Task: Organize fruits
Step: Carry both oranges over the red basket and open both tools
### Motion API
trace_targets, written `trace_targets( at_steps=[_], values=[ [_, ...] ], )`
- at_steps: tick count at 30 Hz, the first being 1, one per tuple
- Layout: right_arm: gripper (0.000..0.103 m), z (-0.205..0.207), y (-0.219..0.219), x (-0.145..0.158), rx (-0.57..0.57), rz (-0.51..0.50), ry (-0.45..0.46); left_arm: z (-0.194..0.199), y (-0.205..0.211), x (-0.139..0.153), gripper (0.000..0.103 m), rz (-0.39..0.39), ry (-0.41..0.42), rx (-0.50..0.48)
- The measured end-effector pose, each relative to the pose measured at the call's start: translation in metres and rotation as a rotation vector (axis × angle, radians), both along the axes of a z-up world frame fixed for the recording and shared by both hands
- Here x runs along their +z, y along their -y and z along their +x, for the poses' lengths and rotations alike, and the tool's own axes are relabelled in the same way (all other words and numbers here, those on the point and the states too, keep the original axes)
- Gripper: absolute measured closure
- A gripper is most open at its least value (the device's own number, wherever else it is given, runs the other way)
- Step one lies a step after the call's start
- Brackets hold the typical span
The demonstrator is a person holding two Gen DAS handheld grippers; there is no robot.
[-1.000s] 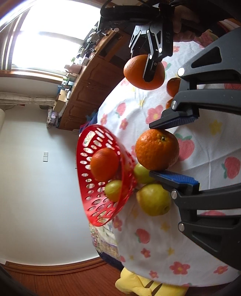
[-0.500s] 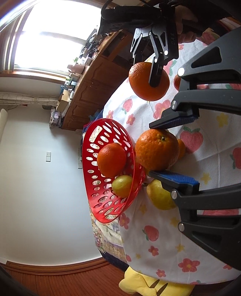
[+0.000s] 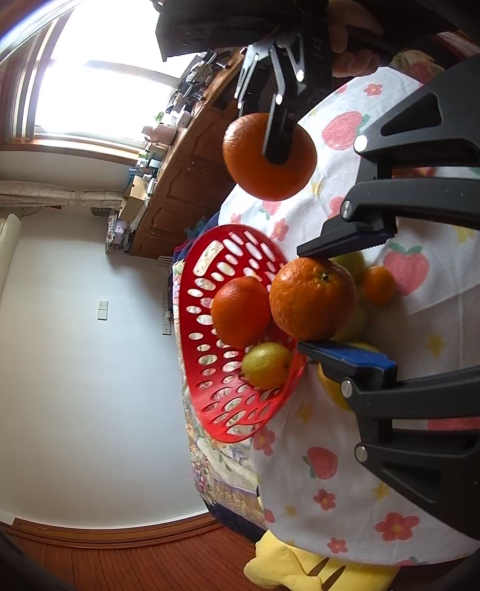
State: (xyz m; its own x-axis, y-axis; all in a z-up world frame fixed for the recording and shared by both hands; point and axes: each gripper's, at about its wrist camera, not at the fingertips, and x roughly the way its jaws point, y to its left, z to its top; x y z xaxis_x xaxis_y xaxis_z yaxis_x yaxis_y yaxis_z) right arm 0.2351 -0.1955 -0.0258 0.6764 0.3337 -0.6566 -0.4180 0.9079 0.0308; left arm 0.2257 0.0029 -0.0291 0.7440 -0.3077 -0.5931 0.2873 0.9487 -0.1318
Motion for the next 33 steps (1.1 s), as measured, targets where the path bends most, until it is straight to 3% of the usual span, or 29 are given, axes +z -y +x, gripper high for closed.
trace_targets(
  at_steps=[5,10,21,33],
  values=[
    [0.018,0.019,-0.023,0.021,0.057,0.008,0.045,0.013,-0.009,0.006,0.061,-0.007,0.017,0.017],
    [0.018,0.046,-0.046,0.024,0.101,-0.009,0.054,0.025,-0.018,0.010,0.061,-0.002,0.030,0.037],
    [0.018,0.077,-0.081,-0.003,0.162,-0.032,-0.008,0.049,-0.036,0.005,0.061,0.018,0.018,0.069],
    [0.018,0.093,-0.094,-0.031,0.152,-0.090,-0.063,0.071,-0.041,-0.005,0.061,0.022,-0.006,0.086]
  ],
)
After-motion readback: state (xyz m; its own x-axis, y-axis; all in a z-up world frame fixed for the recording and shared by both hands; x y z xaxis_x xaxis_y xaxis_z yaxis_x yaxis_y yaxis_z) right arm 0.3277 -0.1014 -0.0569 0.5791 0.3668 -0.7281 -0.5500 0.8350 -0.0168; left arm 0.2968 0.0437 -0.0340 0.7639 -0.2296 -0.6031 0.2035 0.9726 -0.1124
